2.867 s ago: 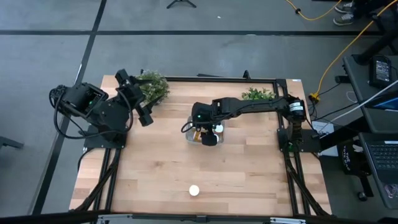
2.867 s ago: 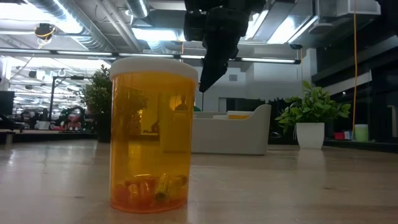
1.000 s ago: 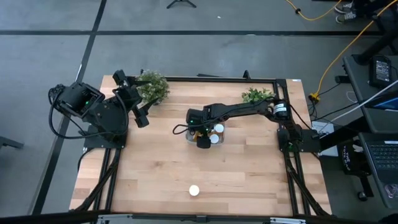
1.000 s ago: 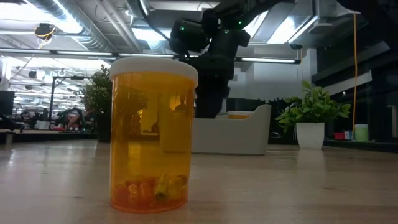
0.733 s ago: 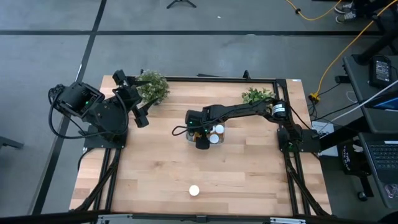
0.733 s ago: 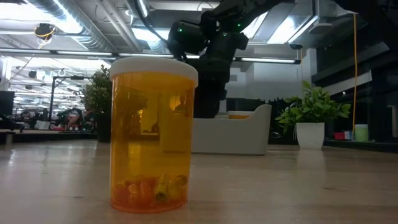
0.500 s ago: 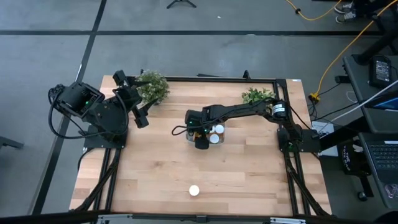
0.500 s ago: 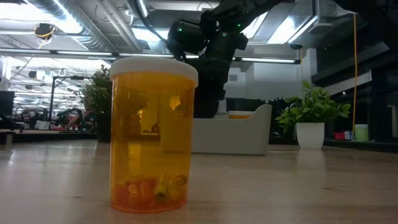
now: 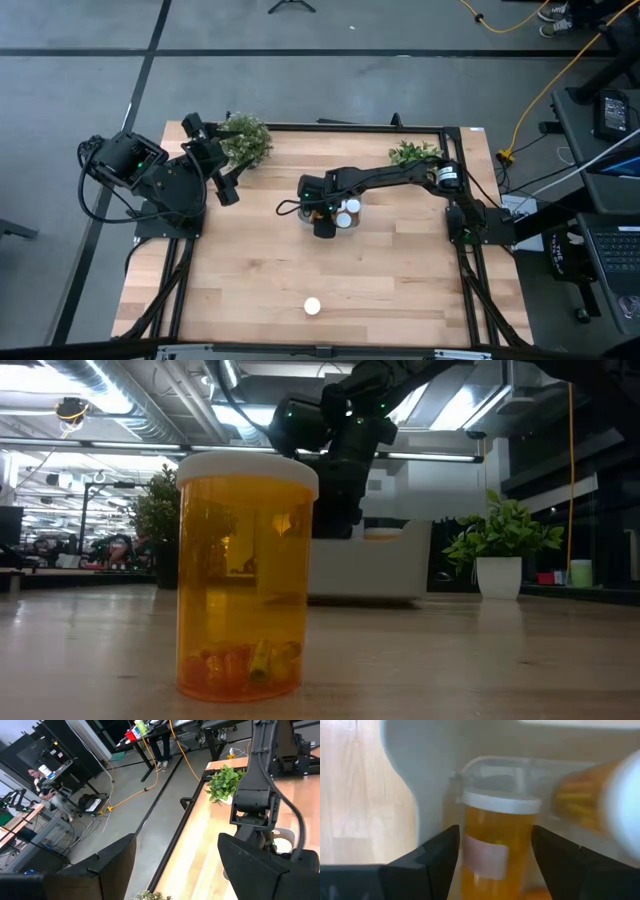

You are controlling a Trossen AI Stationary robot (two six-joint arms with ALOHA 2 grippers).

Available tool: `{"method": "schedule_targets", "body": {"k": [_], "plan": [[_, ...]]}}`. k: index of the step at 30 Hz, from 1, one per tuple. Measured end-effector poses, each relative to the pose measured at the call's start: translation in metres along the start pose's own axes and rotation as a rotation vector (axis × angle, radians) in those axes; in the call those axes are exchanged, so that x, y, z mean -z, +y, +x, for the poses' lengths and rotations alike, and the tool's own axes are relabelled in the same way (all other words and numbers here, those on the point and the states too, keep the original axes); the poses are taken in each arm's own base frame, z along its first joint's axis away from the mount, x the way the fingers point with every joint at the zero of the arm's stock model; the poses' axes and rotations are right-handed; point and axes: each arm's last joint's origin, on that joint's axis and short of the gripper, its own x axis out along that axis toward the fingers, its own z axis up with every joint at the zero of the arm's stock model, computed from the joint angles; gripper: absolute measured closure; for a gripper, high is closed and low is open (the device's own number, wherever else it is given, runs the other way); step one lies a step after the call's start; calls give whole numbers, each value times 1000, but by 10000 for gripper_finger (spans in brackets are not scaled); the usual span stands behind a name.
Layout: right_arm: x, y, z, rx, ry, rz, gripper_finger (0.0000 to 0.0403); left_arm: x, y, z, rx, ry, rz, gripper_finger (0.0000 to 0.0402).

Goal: Pick and place pill bottles into a basket
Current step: Adjust the orange pill bottle in the gray bin

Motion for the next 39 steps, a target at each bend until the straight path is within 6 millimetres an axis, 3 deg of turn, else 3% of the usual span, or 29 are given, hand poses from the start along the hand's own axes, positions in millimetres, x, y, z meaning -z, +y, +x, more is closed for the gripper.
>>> {"method": "schedule_targets", "body": {"k": [14,28,39], "plan": [[0,0,2,-3,1,4,211,0,0,0,3,0,-1,125],[1,1,-1,-1,4,7,215,0,0,0,14,3,-2,126],[-24,13,-37,52,-49,-65,215,0,0,0,14,3,-2,126]]}}
